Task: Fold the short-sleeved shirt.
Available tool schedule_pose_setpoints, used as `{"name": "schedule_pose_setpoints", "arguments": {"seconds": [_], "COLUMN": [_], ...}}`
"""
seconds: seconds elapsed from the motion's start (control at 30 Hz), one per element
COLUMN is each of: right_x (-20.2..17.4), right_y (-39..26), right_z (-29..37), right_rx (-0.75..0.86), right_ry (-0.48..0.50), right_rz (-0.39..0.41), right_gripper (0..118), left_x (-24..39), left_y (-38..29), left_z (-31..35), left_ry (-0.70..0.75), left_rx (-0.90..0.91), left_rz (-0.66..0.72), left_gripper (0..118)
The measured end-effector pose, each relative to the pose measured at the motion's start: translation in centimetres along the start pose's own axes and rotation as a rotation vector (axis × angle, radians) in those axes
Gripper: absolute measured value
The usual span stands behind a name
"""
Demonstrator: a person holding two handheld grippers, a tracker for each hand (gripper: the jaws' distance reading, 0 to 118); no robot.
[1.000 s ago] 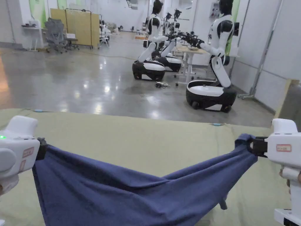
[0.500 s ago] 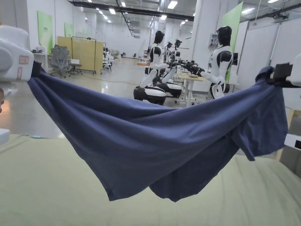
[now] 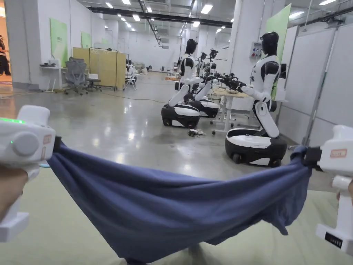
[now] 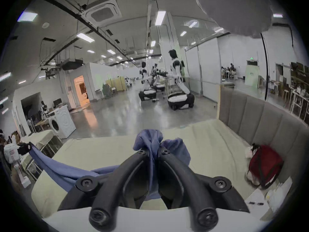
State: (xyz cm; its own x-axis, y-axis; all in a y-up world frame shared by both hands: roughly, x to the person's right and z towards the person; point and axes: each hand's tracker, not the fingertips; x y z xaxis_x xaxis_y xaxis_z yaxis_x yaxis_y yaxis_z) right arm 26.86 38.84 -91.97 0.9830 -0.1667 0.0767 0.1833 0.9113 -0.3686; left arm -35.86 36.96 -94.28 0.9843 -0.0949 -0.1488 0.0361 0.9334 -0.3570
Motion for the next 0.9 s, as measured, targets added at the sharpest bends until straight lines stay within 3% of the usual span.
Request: {"name": "schedule_pose_setpoints", "arguments": {"seconds": [0.27,0.37,0.6,0.7,0.77,0.8,0.83,0.87,0.9], "right_x": [3.1,4.3,7.2,8.0,8.6,8.7,8.6,8.3,7.5], "right_y": [-9.0,-13.7,-29.0,-34.4,-35.7,-35.9,-35.6,-34.9,-33.9], "right_z": [6.1,9.8,15.3,15.3,14.9,14.9,15.2,15.6,16.3], "right_rx": [-0.08,-0.138,-0.36,-0.443,-0.448,-0.444,-0.427,-0.398,-0.353], "right_ry": [0.024,0.031,0.076,0.047,0.032,0.022,-0.004,-0.056,-0.097], "right_rz": [0.041,0.109,0.167,0.15,0.085,0.059,0.065,0.09,0.128], "right_gripper": [13,13,13,13,19,40,63,82,87], "left_x": [0.2,-0.8,-3.1,-3.0,-3.0,-2.7,-2.5,-2.4,-1.9], "left_y": [-8.6,-13.4,-28.6,-33.2,-33.8,-33.7,-33.3,-32.4,-31.5], "left_z": [8.5,12.9,19.3,19.4,19.0,19.3,19.7,20.2,21.1], "left_ry": [-0.098,-0.125,-0.195,-0.163,-0.147,-0.146,-0.139,-0.105,-0.06], "left_rx": [-0.103,-0.158,-0.484,-0.569,-0.567,-0.558,-0.55,-0.532,-0.497], "left_rz": [0.021,-0.002,-0.027,0.004,0.011,0.016,0.02,0.009,-0.016], "left_gripper": [4,4,4,4,6,33,74,104,108]}}
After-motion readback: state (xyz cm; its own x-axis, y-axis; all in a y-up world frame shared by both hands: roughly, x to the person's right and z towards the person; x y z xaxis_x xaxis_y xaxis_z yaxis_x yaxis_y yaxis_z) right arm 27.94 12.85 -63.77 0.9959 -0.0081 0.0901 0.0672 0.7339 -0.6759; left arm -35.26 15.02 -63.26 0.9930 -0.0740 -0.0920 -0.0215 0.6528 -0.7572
